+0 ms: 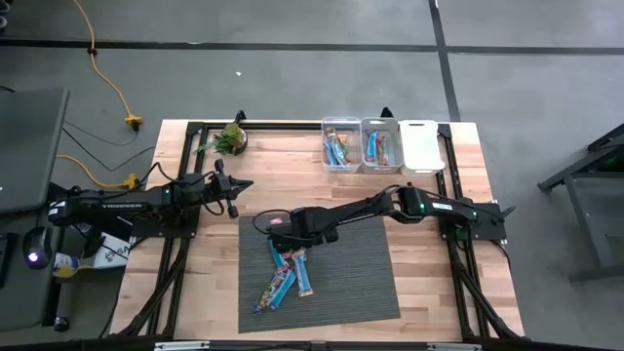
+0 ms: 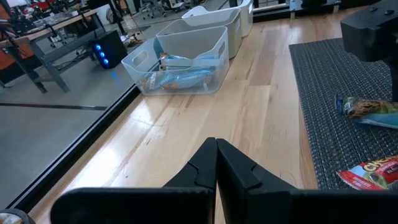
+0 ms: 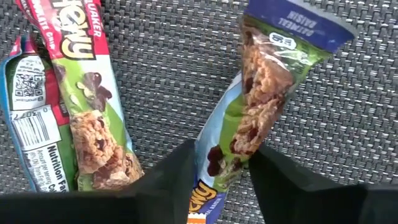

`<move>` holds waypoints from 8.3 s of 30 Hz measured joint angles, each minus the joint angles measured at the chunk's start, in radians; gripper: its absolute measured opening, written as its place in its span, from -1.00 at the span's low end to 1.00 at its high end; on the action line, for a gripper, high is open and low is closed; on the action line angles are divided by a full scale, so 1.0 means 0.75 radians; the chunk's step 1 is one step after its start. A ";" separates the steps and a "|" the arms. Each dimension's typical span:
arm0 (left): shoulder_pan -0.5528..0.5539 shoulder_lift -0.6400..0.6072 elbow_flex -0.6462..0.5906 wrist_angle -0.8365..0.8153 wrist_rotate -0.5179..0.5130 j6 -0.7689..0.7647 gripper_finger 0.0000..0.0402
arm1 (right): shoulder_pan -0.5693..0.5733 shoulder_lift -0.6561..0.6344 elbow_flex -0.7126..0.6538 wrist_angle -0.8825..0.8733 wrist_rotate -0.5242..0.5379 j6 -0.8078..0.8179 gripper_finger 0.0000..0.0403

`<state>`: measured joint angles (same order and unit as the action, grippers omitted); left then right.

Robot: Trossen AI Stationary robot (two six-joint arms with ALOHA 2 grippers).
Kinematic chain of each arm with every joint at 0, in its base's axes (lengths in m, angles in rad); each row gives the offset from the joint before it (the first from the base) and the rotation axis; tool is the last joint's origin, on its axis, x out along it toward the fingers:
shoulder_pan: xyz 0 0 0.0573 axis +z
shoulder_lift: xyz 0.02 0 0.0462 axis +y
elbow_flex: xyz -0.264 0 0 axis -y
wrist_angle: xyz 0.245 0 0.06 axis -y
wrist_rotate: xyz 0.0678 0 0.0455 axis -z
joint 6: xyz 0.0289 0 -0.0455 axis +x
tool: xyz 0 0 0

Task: Pick and place Granola Bars by type
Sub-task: Put the blue granola bar into the white bin, then put the yellow granola bar into the transparent bin

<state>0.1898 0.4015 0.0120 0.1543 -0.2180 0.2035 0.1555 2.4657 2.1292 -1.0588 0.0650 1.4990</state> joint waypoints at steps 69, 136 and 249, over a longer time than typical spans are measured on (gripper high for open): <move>0.000 0.000 0.000 0.000 0.003 0.000 -1.00 | -0.109 -0.454 0.033 0.191 0.927 -1.217 -0.77; 0.000 0.000 0.000 0.000 0.001 0.000 -1.00 | -1.355 -1.096 -1.119 -0.522 0.645 -1.482 -0.82; 0.000 0.000 0.000 0.000 0.003 0.000 -1.00 | 0.079 -0.502 0.063 0.250 0.295 -0.382 -0.33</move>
<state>0.1896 0.4015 0.0120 0.1543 -0.2157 0.2034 0.2144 2.0892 2.1764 -0.8712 0.2863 1.2128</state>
